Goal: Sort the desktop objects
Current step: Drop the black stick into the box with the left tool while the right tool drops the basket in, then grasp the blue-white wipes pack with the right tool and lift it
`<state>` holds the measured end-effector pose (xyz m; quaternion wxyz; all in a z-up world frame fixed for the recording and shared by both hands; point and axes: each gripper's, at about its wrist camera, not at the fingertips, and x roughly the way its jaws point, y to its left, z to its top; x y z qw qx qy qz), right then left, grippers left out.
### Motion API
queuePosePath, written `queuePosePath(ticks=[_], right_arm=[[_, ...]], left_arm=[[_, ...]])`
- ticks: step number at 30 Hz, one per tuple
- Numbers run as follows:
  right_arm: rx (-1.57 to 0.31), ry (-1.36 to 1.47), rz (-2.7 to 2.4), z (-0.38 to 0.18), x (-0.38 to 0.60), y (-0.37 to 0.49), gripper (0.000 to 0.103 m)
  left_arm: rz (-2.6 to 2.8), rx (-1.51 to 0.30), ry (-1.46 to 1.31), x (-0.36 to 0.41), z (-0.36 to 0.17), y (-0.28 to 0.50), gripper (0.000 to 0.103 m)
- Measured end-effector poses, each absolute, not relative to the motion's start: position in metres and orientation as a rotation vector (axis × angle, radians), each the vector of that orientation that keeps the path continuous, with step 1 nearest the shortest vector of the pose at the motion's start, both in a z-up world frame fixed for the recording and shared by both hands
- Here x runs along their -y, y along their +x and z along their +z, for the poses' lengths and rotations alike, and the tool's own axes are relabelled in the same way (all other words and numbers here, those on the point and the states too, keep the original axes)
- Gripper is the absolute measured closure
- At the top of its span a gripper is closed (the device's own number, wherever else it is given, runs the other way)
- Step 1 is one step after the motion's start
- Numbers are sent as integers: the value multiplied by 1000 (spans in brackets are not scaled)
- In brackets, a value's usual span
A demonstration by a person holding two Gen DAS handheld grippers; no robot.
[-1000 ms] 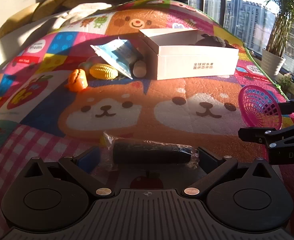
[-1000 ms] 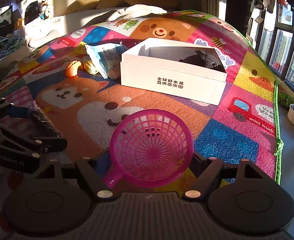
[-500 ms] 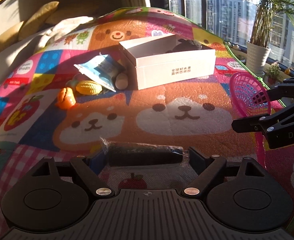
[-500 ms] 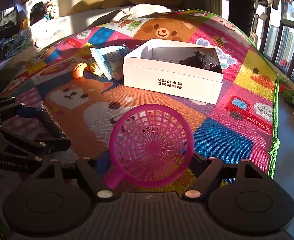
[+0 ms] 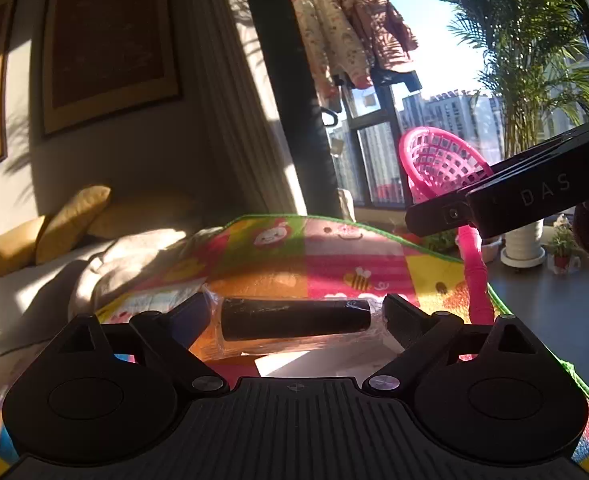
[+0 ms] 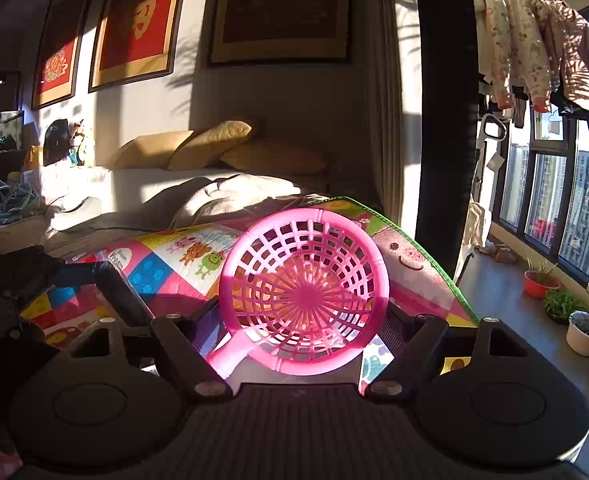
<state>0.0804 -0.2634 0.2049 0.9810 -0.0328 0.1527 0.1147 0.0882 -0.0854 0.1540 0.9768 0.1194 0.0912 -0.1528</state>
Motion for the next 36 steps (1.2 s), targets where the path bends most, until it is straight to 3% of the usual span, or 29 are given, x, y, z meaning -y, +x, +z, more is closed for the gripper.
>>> queuePosePath(ticks=[2, 3, 13, 17, 18, 19, 20, 22, 23, 25, 26, 28, 36], right_arm=[[-327, -3, 285, 212, 264, 117, 8], [-338, 30, 297, 211, 265, 130, 5], [-476, -22, 256, 141, 248, 149, 4], [-524, -55, 221, 127, 241, 149, 4], [-541, -54, 212, 125, 239, 151, 6], [-564, -52, 212, 122, 236, 153, 15], [-592, -53, 224, 119, 230, 156, 30], [-636, -78, 266, 115, 213, 157, 47], [-642, -102, 297, 114, 199, 155, 47], [-629, -159, 364, 112, 171, 149, 40], [-623, -198, 407, 110, 154, 146, 21], [-581, -270, 452, 104, 124, 138, 9], [-636, -476, 390, 52, 14, 174, 9]], left_arm=[[-285, -245, 189, 80, 152, 107, 3], [-273, -279, 157, 72, 148, 112, 2], [-136, -577, 57, -23, 48, 60, 0], [-97, -609, 21, -41, 27, 36, 0], [-99, -614, 11, -44, 23, 31, 0], [-98, -616, 2, -45, 20, 28, 0], [-98, -616, -7, -47, 17, 25, 0], [-103, -615, -23, -46, 11, 22, 0], [-103, -623, -31, -46, 8, 22, 0], [-99, -612, -55, -49, 8, 21, 0], [-94, -609, -70, -50, 7, 21, 0], [-83, -623, -96, -53, 6, 23, 0], [-69, -629, -143, -59, 4, 23, 0]])
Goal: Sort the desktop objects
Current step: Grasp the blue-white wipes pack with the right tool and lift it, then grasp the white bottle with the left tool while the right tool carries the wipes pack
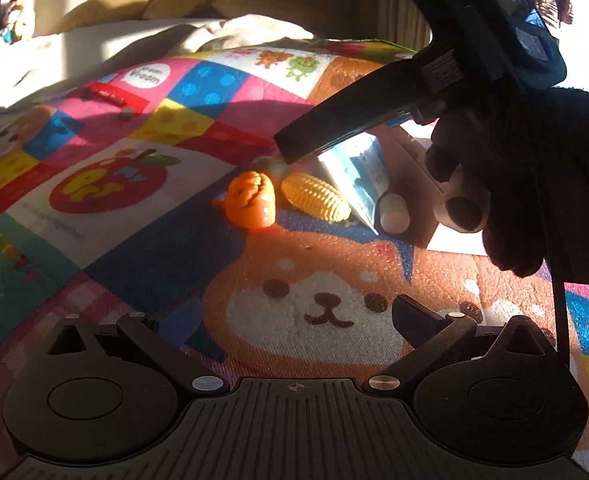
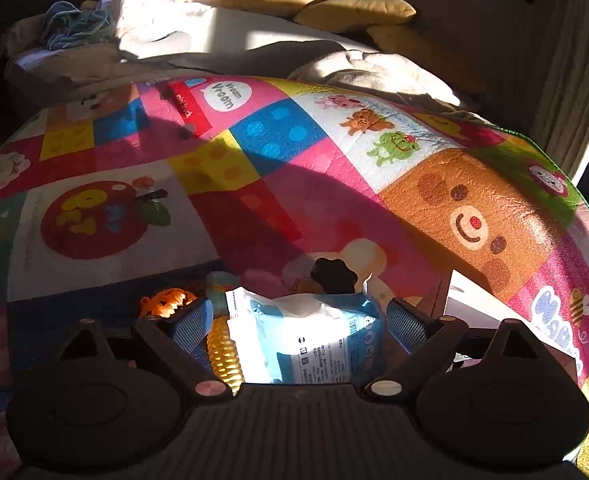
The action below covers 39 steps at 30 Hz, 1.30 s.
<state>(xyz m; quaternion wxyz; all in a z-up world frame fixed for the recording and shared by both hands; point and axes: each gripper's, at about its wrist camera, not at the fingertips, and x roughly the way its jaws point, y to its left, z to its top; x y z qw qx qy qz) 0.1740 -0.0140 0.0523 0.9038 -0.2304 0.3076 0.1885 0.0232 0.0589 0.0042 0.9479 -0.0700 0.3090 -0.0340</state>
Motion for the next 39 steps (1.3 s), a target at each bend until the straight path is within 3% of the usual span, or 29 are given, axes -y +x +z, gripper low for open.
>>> queuePosePath(ticks=[3, 4, 8, 14, 18, 21, 22, 25, 28, 32, 33, 34, 35, 39], right_arm=[[-656, -483, 323, 38, 16, 185, 16], [-665, -473, 334, 40, 20, 185, 43], [-628, -457, 341, 59, 40, 166, 65], [-629, -219, 458, 108, 101, 105, 69], [-696, -80, 543, 111, 147, 59, 69], [-767, 7, 583, 96, 181, 35, 67], [-761, 9, 562, 92, 189, 28, 62], [-703, 19, 418, 81, 218, 11, 31], [-645, 60, 286, 69, 242, 3, 18], [-656, 168, 192, 38, 269, 1, 16], [-662, 194, 186, 31, 273, 0, 16], [-661, 209, 179, 26, 274, -1, 16], [-653, 226, 173, 20, 276, -1, 13], [-597, 252, 147, 12, 278, -7, 9]], left_arm=[[-66, -629, -174, -63, 4, 23, 0], [-69, -625, -181, -65, 4, 23, 0], [-75, -624, -188, -66, 4, 23, 0], [-80, -623, -204, -68, 4, 22, 0], [-79, -627, -200, -68, 4, 22, 0], [-72, -629, -189, -67, 4, 22, 0], [-66, -631, -182, -66, 4, 22, 0], [-53, -641, -150, -61, 4, 23, 0], [-68, -643, -96, -54, 8, 26, 0], [-113, -613, -23, -35, 21, 37, 0], [-131, -600, 7, -26, 27, 43, 4], [-146, -590, 34, -18, 30, 48, 20], [-161, -589, 55, -11, 32, 54, 27], [-219, -587, 110, 15, 30, 78, 26]])
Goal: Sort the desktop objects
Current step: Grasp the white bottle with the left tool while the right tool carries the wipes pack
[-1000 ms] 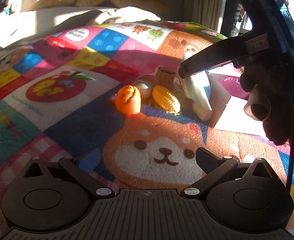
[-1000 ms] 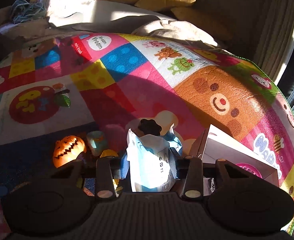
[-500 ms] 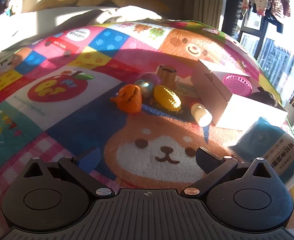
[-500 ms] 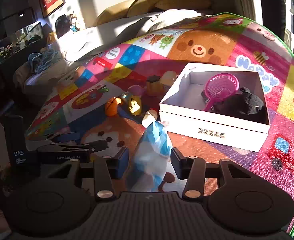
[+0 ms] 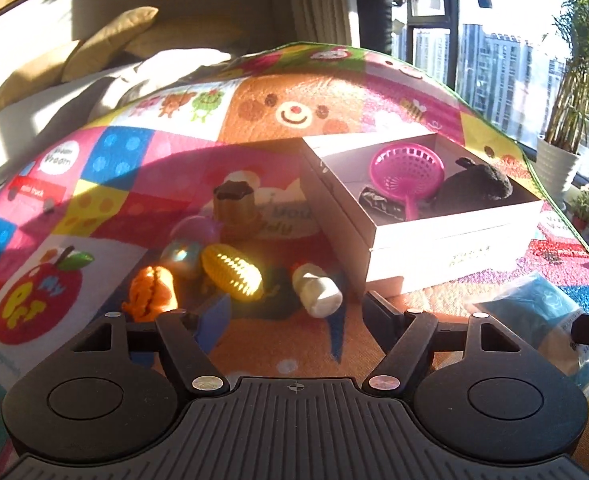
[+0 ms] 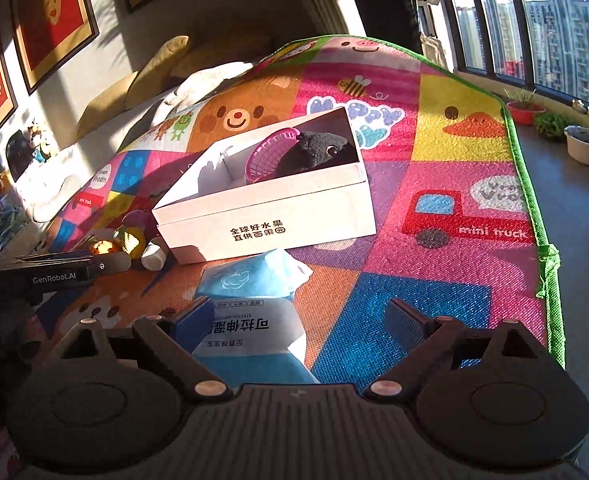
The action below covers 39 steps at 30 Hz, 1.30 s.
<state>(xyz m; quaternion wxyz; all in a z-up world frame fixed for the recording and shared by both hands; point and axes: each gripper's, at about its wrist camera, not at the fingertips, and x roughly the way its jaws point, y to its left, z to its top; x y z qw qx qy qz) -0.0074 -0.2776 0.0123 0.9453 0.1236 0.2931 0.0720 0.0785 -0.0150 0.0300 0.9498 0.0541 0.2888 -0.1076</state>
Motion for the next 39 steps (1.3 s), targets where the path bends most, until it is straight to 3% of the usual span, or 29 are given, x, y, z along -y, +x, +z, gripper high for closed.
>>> queuePosePath(ticks=[2, 4, 6, 8, 9, 10, 21, 24, 29, 31, 34, 39], right_arm=[[-581, 253, 125, 9, 276, -9, 3], [-574, 252, 118, 8, 275, -10, 1], [-580, 264, 122, 7, 275, -8, 0], [-591, 289, 131, 5, 278, -5, 0], [-598, 304, 135, 4, 281, -4, 0], [-604, 318, 137, 3, 282, -3, 0], [-621, 361, 138, -1, 286, 0, 0], [-623, 357, 140, -1, 285, 0, 0], [-634, 342, 147, -1, 283, 2, 0], [-640, 338, 153, -1, 282, 2, 0], [-643, 341, 157, -2, 281, 0, 0], [-653, 341, 163, -2, 277, -4, 0]], left_arm=[[-229, -596, 142, 24, 25, 88, 30], [-227, -611, 155, 30, 19, 98, 43], [-225, -623, 153, 32, 14, 105, 45], [-212, -629, 162, 33, 10, 109, 57], [-207, -638, 162, 31, 8, 113, 69], [-205, -644, 158, 28, 7, 113, 72], [-459, -629, 130, 32, 34, 19, 72], [-479, -666, 144, 33, 25, -8, 67], [-368, -708, 207, 21, 7, -18, 28], [-296, -671, 269, 15, 6, -20, 8], [-185, -634, 337, 7, 6, -15, 5], [-174, -697, 199, -11, 5, -4, 1]])
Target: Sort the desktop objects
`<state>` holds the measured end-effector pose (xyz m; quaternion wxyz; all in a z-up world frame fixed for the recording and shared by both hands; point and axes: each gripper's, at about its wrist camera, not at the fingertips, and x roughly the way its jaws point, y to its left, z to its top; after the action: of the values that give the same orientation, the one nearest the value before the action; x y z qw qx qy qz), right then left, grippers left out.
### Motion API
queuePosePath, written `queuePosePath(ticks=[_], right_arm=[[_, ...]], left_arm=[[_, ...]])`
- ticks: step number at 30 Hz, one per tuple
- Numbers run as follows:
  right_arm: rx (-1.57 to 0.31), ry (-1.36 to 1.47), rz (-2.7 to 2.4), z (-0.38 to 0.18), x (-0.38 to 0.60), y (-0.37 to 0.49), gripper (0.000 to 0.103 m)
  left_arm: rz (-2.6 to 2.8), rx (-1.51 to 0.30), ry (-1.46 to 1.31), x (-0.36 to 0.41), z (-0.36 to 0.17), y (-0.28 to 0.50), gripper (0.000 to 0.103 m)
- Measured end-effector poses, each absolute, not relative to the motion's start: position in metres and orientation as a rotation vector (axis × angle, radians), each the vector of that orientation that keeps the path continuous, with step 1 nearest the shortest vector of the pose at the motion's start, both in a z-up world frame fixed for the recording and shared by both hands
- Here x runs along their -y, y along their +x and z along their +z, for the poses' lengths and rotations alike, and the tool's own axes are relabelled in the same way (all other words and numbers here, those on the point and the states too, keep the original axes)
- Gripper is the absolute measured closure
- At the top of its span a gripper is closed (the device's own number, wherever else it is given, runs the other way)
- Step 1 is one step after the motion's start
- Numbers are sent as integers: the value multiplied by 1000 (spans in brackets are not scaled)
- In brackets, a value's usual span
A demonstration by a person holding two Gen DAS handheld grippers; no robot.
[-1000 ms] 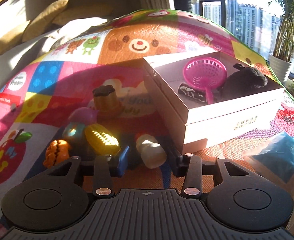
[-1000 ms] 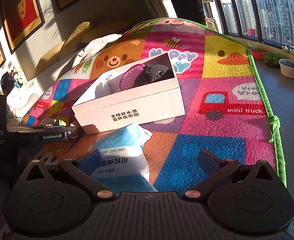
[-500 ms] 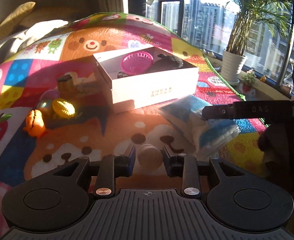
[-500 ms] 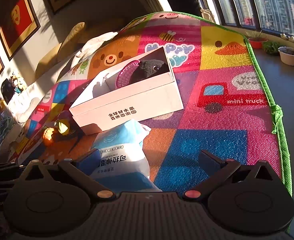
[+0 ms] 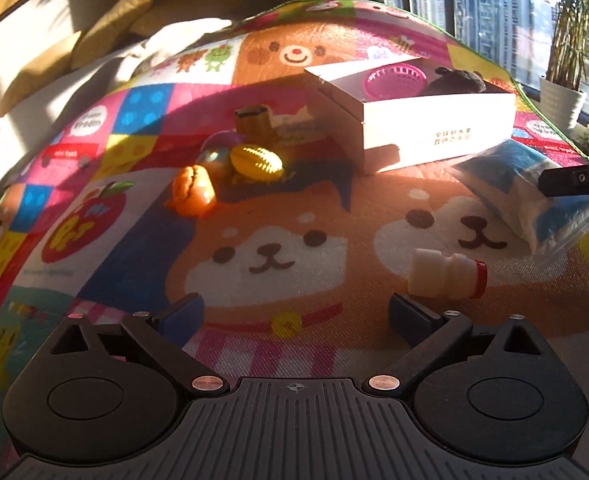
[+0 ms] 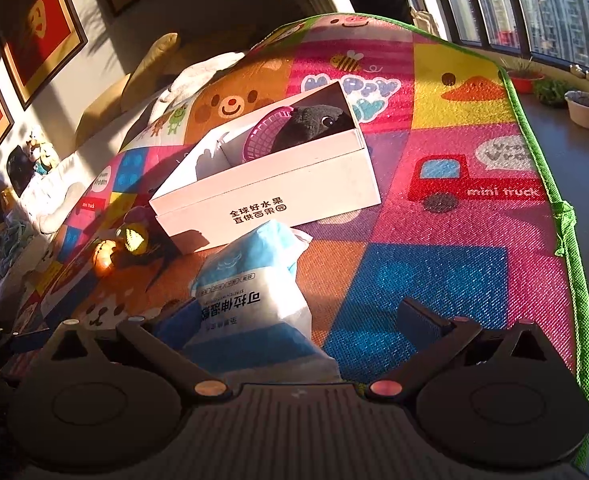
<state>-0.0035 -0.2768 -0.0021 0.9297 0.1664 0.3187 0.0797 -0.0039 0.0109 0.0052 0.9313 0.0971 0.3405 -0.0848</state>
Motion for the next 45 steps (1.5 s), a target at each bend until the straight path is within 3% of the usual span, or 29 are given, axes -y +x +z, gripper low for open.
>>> queuePosePath(ticks=[11, 35, 36, 39, 45], right_arm=[[-737, 22, 323, 6, 248, -49, 0], [-753, -61, 273, -2, 234, -52, 0], [-753, -64, 272, -2, 233, -52, 0], [-752, -70, 269, -2, 233, -53, 0], [-752, -70, 270, -2, 233, -53, 0]], left_arm=[[-182, -744, 90, -20, 1, -7, 0], [-353, -699, 123, 44, -1, -2, 0], [-345, -688, 109, 41, 0, -4, 3], [-330, -672, 95, 36, 0, -6, 27], [-359, -655, 104, 38, 1, -10, 38]])
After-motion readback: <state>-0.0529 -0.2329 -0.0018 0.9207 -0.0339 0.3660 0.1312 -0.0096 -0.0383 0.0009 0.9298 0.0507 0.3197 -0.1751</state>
